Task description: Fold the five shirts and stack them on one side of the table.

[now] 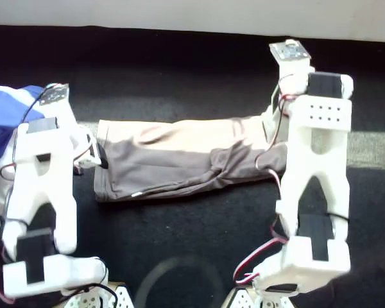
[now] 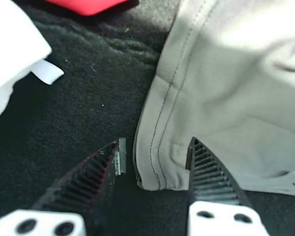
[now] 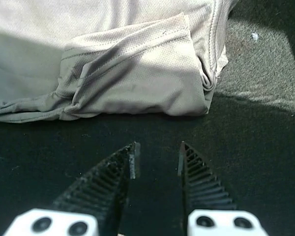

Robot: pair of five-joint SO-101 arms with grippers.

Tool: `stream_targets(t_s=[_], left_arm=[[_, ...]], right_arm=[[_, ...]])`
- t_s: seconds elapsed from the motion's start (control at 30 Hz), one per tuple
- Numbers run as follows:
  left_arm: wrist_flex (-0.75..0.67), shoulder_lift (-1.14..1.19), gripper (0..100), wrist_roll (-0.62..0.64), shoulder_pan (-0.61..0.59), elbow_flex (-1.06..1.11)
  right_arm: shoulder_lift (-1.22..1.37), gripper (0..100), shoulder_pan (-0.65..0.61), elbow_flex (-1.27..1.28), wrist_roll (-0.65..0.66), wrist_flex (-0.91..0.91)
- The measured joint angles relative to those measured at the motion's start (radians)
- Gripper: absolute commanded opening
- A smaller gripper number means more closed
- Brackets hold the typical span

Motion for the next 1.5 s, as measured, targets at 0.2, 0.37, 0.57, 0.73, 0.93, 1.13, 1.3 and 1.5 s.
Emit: stream_targets(t_s=[0.2,0.37,0.57,0.73,0.93,1.13,1.3,1.5], left_arm=[[-0.005,0.213,23,0.008,-0.002,-0.140],[-0.005,0.381,23,0.049,-0.002,-0.256],[0.075,0.519,23,0.052,0.068,-0.390],[0.199,0.600,23,0.054,0.158,-0.477],[0.287,0.671,7,0.055,0.169,-0.568],[0.311,0.712,1,0.015,0.180,-0.600],[0.381,0.720,1,-0.018,0.092,-0.621],[0.451,0.623,1,-0.112,-0.080,-0.612]], right_arm=[[-0.106,13.4,0.000,0.121,0.000,0.000],[-0.160,13.4,0.000,0.149,0.000,0.000],[-0.210,13.4,0.000,0.150,0.000,0.000],[-0.219,13.4,0.005,0.150,0.000,0.000],[-0.252,13.4,0.006,0.150,0.000,0.000],[-0.400,13.4,0.112,0.195,0.000,0.000],[-0.462,13.4,0.253,0.396,0.000,-0.097],[-0.497,13.4,0.336,0.867,0.000,-0.499]])
